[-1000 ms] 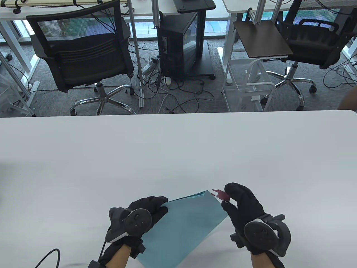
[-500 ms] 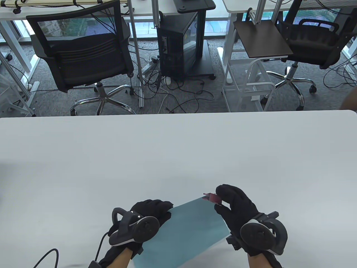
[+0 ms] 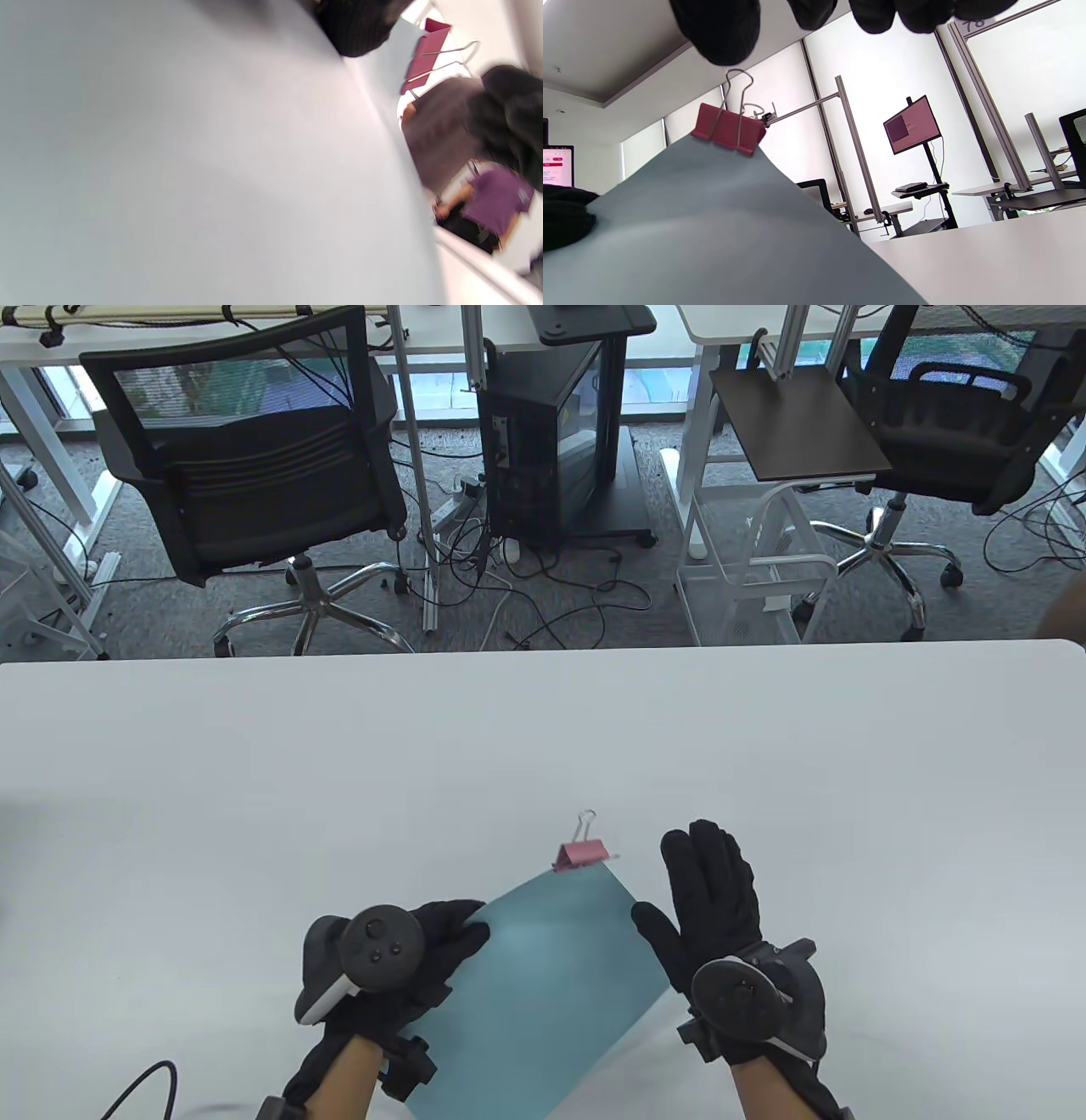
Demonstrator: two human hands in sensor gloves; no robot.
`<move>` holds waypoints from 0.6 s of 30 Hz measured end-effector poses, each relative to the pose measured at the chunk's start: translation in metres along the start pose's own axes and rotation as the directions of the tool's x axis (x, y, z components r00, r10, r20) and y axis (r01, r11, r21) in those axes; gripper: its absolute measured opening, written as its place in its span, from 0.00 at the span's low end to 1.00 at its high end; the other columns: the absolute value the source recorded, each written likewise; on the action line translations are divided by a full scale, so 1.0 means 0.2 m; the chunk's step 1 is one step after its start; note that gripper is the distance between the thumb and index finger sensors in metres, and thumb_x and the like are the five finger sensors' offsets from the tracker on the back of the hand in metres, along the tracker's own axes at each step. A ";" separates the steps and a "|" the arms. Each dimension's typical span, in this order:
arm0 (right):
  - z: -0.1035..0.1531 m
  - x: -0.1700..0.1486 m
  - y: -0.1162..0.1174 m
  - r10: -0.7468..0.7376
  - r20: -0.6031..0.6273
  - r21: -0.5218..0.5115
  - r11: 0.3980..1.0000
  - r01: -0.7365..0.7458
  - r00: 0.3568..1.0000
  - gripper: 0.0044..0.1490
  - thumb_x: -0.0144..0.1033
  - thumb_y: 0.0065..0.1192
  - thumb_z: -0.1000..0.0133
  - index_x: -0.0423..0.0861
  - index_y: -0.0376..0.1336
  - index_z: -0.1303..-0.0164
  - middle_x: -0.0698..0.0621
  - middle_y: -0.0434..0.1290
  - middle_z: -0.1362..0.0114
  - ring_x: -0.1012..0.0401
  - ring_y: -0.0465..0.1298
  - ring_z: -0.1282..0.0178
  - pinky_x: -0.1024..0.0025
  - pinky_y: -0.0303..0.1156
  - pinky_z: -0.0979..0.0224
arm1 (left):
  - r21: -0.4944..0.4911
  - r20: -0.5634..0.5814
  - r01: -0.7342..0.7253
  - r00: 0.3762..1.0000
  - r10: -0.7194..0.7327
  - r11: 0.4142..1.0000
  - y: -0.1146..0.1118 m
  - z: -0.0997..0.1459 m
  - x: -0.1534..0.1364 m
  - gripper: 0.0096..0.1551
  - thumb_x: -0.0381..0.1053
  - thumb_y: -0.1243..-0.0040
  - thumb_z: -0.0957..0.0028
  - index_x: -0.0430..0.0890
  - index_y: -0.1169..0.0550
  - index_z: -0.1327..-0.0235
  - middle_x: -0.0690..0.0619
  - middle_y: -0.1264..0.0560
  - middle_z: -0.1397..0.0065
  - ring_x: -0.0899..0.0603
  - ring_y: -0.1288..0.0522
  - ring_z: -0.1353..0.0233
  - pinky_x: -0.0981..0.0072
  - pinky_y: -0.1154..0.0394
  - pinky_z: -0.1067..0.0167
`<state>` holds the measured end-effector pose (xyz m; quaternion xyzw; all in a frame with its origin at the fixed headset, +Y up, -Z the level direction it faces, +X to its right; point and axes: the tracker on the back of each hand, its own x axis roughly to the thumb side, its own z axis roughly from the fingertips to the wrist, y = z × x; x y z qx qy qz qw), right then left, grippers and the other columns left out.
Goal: Clip paper with binder clip (Right hand to clip)
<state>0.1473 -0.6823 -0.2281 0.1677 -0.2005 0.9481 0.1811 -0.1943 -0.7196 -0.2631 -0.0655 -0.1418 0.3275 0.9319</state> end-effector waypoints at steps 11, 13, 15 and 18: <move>0.06 -0.16 0.14 0.174 -0.122 0.155 0.976 -0.155 0.977 0.51 0.44 0.50 0.33 0.26 0.39 0.12 0.17 0.36 0.17 0.19 0.36 0.25 0.23 0.37 0.31 | 0.321 -0.384 -0.339 0.807 0.449 0.884 0.05 0.08 -0.43 0.22 0.56 0.49 0.33 0.48 0.24 0.32 0.55 0.18 0.41 0.48 0.16 0.45 0.59 0.19 0.41; 0.06 -0.17 0.15 0.170 -0.135 0.164 0.975 -0.147 0.976 0.51 0.44 0.51 0.33 0.26 0.39 0.12 0.16 0.36 0.17 0.19 0.37 0.26 0.23 0.38 0.31 | 0.338 -0.421 -0.370 0.763 0.491 0.865 0.05 0.10 -0.49 0.23 0.56 0.49 0.33 0.48 0.24 0.32 0.55 0.17 0.41 0.48 0.16 0.45 0.59 0.19 0.41; 0.06 -0.19 0.15 0.157 -0.149 0.165 0.977 -0.132 0.976 0.51 0.44 0.51 0.33 0.26 0.39 0.13 0.16 0.37 0.17 0.19 0.37 0.25 0.23 0.38 0.31 | 0.353 -0.448 -0.408 0.716 0.535 0.842 0.04 0.11 -0.53 0.24 0.57 0.48 0.33 0.47 0.24 0.32 0.54 0.17 0.41 0.48 0.16 0.45 0.58 0.20 0.40; 0.06 -0.19 0.15 0.160 -0.153 0.167 0.977 -0.134 0.975 0.51 0.44 0.51 0.33 0.26 0.40 0.13 0.16 0.38 0.17 0.19 0.38 0.25 0.23 0.38 0.31 | 0.357 -0.475 -0.437 0.676 0.563 0.826 0.04 0.12 -0.57 0.27 0.59 0.48 0.34 0.46 0.25 0.30 0.53 0.18 0.39 0.47 0.17 0.43 0.58 0.20 0.39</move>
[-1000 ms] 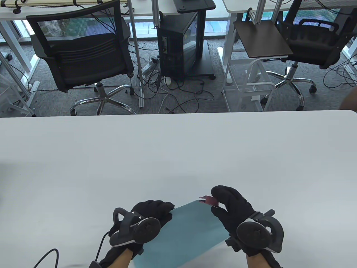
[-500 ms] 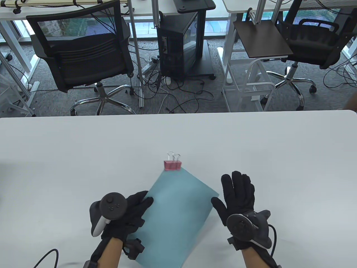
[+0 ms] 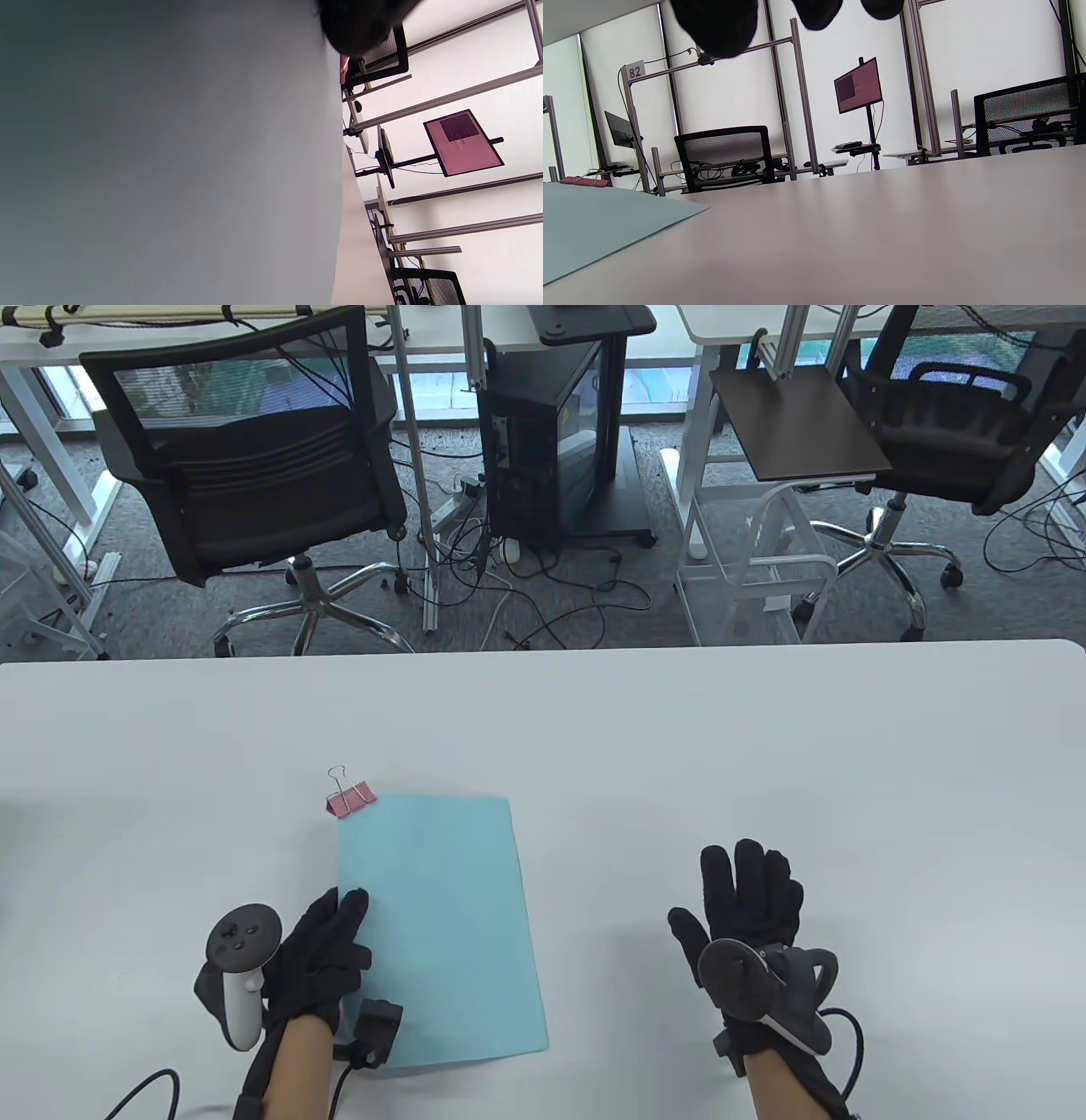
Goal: Clip paper with binder clip (Right hand to clip)
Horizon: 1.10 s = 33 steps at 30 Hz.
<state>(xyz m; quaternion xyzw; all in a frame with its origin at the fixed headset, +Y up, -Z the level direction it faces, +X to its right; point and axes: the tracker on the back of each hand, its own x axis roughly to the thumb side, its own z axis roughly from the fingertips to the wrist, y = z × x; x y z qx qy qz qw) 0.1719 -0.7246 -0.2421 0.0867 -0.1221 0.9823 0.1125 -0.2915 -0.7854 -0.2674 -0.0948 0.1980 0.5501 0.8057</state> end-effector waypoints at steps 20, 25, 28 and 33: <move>0.00 -0.02 -0.01 -0.004 -0.009 -0.028 1.000 0.004 1.000 0.51 0.44 0.51 0.33 0.26 0.41 0.13 0.17 0.38 0.17 0.20 0.38 0.25 0.23 0.39 0.31 | 0.471 0.412 0.404 0.685 -0.600 0.784 -0.02 0.37 0.48 0.46 0.70 0.60 0.35 0.45 0.49 0.12 0.38 0.46 0.11 0.28 0.42 0.16 0.33 0.42 0.23; 0.01 -0.01 -0.02 0.012 -0.001 -0.058 0.998 -0.012 1.000 0.50 0.44 0.51 0.33 0.26 0.41 0.13 0.17 0.38 0.17 0.20 0.38 0.25 0.23 0.38 0.31 | 0.607 0.423 0.531 0.415 -0.806 0.592 -0.18 0.51 0.59 0.43 0.67 0.64 0.33 0.47 0.52 0.12 0.38 0.50 0.09 0.28 0.47 0.14 0.34 0.46 0.21; 0.01 -0.02 -0.02 0.021 0.000 -0.070 0.997 -0.020 1.000 0.50 0.44 0.51 0.33 0.26 0.41 0.13 0.17 0.38 0.17 0.20 0.37 0.25 0.23 0.38 0.31 | 0.616 0.384 0.611 0.318 -0.867 0.497 -0.25 0.53 0.59 0.44 0.65 0.65 0.32 0.42 0.53 0.12 0.37 0.53 0.09 0.27 0.51 0.14 0.33 0.50 0.21; 0.02 -0.03 0.00 0.035 -0.010 -0.058 0.998 -0.035 0.999 0.50 0.44 0.51 0.33 0.26 0.40 0.13 0.17 0.37 0.17 0.20 0.37 0.25 0.23 0.37 0.31 | 0.504 0.344 0.755 0.271 -0.899 0.420 -0.34 0.46 0.47 0.46 0.67 0.67 0.32 0.41 0.56 0.12 0.35 0.57 0.09 0.24 0.54 0.14 0.30 0.53 0.22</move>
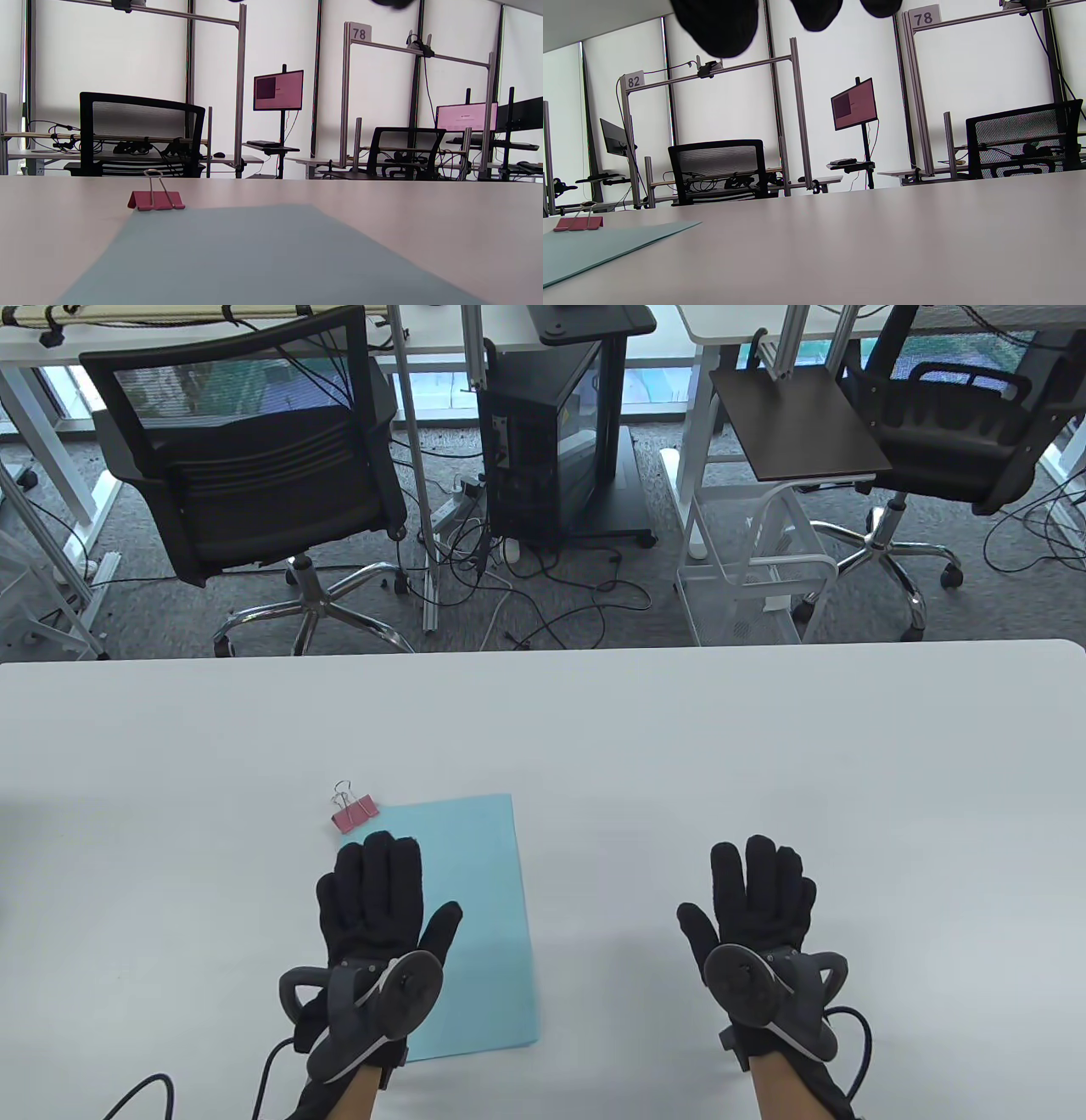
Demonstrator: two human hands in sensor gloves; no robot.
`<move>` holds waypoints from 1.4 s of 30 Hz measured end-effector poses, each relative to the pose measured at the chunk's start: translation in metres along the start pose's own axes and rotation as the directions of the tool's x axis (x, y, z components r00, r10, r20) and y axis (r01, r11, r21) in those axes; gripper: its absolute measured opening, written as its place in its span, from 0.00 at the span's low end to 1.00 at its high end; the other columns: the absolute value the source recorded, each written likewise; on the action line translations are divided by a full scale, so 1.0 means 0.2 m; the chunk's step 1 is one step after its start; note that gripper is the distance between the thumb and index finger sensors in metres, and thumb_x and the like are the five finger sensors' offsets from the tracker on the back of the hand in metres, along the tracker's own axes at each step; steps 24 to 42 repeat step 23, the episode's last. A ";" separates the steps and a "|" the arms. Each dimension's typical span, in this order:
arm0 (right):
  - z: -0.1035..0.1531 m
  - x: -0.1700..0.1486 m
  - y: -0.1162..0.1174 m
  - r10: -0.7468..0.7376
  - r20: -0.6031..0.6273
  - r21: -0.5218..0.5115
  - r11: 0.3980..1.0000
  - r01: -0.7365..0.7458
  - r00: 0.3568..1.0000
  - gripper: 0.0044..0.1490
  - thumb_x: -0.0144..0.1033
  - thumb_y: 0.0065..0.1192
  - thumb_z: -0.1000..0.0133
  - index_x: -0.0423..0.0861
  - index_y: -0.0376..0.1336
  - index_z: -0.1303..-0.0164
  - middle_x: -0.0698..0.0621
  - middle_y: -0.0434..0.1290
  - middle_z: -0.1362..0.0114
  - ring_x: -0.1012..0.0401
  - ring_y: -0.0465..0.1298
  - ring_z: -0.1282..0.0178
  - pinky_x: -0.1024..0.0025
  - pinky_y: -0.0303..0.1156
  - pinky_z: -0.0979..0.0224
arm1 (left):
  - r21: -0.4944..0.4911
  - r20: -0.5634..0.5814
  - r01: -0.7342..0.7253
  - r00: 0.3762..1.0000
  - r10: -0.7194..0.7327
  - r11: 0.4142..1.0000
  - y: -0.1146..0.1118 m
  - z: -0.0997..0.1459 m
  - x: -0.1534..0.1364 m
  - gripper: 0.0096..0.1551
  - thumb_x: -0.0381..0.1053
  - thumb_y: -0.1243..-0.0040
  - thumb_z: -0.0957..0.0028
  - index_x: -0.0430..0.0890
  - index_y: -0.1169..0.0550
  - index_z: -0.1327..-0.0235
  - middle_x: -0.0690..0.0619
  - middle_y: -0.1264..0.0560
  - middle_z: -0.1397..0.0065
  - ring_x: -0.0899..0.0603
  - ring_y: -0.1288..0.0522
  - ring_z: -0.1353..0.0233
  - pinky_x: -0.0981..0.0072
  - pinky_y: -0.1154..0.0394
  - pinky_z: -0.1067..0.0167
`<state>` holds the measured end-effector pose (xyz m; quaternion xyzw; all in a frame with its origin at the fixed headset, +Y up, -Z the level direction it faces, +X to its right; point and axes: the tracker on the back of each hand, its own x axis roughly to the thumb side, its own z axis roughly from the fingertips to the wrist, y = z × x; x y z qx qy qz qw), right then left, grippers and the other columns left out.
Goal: Clip paper with binder clip (Right hand to clip)
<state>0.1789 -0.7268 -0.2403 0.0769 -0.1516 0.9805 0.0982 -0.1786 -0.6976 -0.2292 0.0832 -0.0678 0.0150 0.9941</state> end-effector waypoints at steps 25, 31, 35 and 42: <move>0.02 -0.03 0.05 -0.028 -0.043 0.058 0.998 0.031 0.999 0.50 0.43 0.51 0.34 0.26 0.41 0.13 0.17 0.37 0.17 0.20 0.37 0.25 0.23 0.38 0.31 | -0.106 -0.036 -0.030 0.999 0.026 0.994 -0.14 -0.03 -0.06 0.49 0.70 0.66 0.34 0.43 0.58 0.12 0.35 0.58 0.09 0.24 0.56 0.15 0.30 0.54 0.22; 0.02 -0.03 0.05 -0.028 -0.043 0.058 0.998 0.031 0.999 0.50 0.43 0.51 0.34 0.26 0.41 0.13 0.17 0.37 0.17 0.20 0.37 0.25 0.23 0.38 0.31 | -0.106 -0.036 -0.030 0.999 0.026 0.994 -0.14 -0.03 -0.06 0.49 0.70 0.66 0.34 0.43 0.58 0.12 0.35 0.58 0.09 0.24 0.56 0.15 0.30 0.54 0.22; 0.02 -0.03 0.05 -0.028 -0.043 0.058 0.998 0.031 0.999 0.50 0.43 0.51 0.34 0.26 0.41 0.13 0.17 0.37 0.17 0.20 0.37 0.25 0.23 0.38 0.31 | -0.106 -0.036 -0.030 0.999 0.026 0.994 -0.14 -0.03 -0.06 0.49 0.70 0.66 0.34 0.43 0.58 0.12 0.35 0.58 0.09 0.24 0.56 0.15 0.30 0.54 0.22; 0.02 -0.03 0.05 -0.028 -0.043 0.058 0.998 0.031 0.999 0.50 0.43 0.51 0.34 0.26 0.41 0.13 0.17 0.37 0.17 0.20 0.37 0.25 0.23 0.38 0.31 | -0.106 -0.036 -0.030 0.999 0.026 0.994 -0.14 -0.03 -0.06 0.49 0.70 0.66 0.34 0.43 0.58 0.12 0.35 0.58 0.09 0.24 0.56 0.15 0.30 0.54 0.22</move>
